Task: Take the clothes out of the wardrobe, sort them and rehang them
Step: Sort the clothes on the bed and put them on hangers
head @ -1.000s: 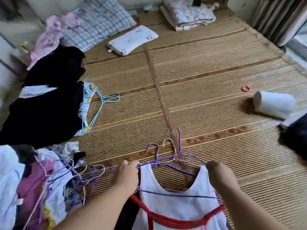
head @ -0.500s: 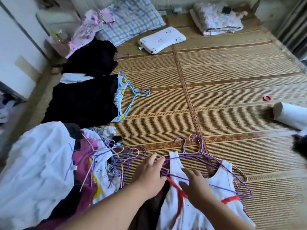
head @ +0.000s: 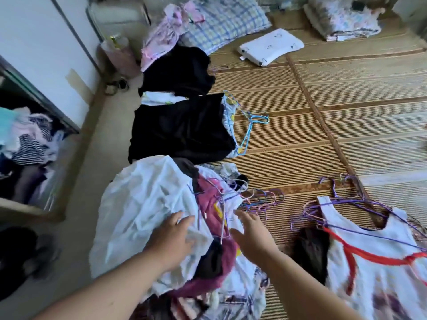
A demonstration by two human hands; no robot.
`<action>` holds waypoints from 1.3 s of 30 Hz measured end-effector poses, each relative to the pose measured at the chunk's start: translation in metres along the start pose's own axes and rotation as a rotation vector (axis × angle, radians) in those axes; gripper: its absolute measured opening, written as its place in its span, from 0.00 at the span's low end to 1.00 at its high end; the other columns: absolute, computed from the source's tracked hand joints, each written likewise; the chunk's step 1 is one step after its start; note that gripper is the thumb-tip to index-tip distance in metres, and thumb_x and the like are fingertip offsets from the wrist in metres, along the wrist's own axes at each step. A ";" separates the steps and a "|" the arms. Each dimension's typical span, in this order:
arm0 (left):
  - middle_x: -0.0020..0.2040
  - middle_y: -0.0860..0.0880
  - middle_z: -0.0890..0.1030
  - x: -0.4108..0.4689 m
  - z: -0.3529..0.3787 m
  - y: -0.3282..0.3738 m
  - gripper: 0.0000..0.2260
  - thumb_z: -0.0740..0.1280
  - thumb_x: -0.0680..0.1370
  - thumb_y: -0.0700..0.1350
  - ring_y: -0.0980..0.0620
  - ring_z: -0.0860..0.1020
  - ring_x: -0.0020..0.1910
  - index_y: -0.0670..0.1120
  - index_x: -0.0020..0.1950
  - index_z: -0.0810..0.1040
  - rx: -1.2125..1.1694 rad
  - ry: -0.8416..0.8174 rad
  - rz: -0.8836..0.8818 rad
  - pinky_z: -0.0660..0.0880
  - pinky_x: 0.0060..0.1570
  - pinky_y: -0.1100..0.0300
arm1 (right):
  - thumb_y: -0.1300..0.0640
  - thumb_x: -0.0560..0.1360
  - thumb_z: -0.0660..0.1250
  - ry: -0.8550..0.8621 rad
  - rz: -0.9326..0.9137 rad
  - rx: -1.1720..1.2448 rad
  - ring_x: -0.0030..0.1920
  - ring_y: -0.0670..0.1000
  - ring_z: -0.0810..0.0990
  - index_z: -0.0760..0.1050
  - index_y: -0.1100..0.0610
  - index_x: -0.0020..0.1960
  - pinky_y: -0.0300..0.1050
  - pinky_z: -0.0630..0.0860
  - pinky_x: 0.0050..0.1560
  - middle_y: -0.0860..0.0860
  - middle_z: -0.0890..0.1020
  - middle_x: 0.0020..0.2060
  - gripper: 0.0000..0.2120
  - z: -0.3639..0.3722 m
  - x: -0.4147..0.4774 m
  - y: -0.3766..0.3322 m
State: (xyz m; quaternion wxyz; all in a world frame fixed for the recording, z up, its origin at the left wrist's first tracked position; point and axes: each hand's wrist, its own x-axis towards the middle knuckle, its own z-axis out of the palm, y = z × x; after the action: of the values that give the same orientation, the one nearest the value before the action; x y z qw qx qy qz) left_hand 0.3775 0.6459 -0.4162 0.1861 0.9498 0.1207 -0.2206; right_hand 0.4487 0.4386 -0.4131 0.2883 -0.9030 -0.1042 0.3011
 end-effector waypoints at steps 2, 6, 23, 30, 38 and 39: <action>0.77 0.52 0.56 0.001 -0.006 -0.045 0.28 0.64 0.75 0.54 0.51 0.58 0.74 0.57 0.75 0.60 -0.012 -0.009 -0.039 0.61 0.70 0.55 | 0.50 0.75 0.64 -0.033 0.067 0.037 0.63 0.52 0.72 0.64 0.50 0.72 0.40 0.68 0.57 0.52 0.72 0.66 0.26 0.032 0.011 -0.019; 0.76 0.55 0.56 0.008 -0.004 -0.100 0.28 0.64 0.75 0.57 0.54 0.57 0.75 0.60 0.74 0.59 -0.051 -0.020 -0.051 0.61 0.70 0.54 | 0.49 0.73 0.66 -0.053 0.180 0.085 0.54 0.55 0.78 0.69 0.52 0.66 0.42 0.70 0.46 0.53 0.80 0.55 0.23 0.070 0.033 -0.040; 0.78 0.51 0.52 0.044 0.016 -0.138 0.34 0.65 0.77 0.52 0.57 0.50 0.76 0.49 0.78 0.52 -0.200 -0.248 0.045 0.46 0.68 0.70 | 0.53 0.74 0.61 0.072 0.326 -0.157 0.46 0.59 0.79 0.67 0.55 0.45 0.44 0.67 0.38 0.57 0.81 0.45 0.06 0.110 0.095 -0.064; 0.68 0.52 0.70 0.028 -0.028 -0.111 0.26 0.66 0.76 0.47 0.56 0.70 0.64 0.53 0.73 0.65 -0.287 -0.038 0.024 0.63 0.62 0.69 | 0.54 0.76 0.60 0.316 0.330 0.214 0.35 0.53 0.74 0.66 0.50 0.41 0.49 0.72 0.38 0.47 0.75 0.33 0.05 0.091 0.049 -0.073; 0.70 0.51 0.67 -0.029 -0.120 -0.053 0.26 0.67 0.75 0.45 0.55 0.65 0.69 0.51 0.73 0.66 -0.288 0.347 0.167 0.55 0.64 0.71 | 0.56 0.76 0.61 0.446 0.044 0.282 0.39 0.48 0.78 0.72 0.44 0.52 0.42 0.72 0.39 0.45 0.81 0.38 0.08 0.039 -0.034 -0.127; 0.70 0.51 0.66 -0.042 -0.134 -0.045 0.27 0.67 0.74 0.43 0.54 0.64 0.69 0.50 0.73 0.65 -0.289 0.417 0.186 0.55 0.64 0.70 | 0.57 0.76 0.61 0.460 -0.013 0.279 0.38 0.47 0.77 0.73 0.45 0.53 0.41 0.71 0.38 0.44 0.81 0.37 0.09 0.029 -0.044 -0.137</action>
State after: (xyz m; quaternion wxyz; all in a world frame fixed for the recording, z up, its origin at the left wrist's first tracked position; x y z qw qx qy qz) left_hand 0.3774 0.7348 -0.2982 0.3104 0.9453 0.0991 0.0173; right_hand 0.3939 0.5472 -0.3310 0.4279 -0.8985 0.0007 0.0979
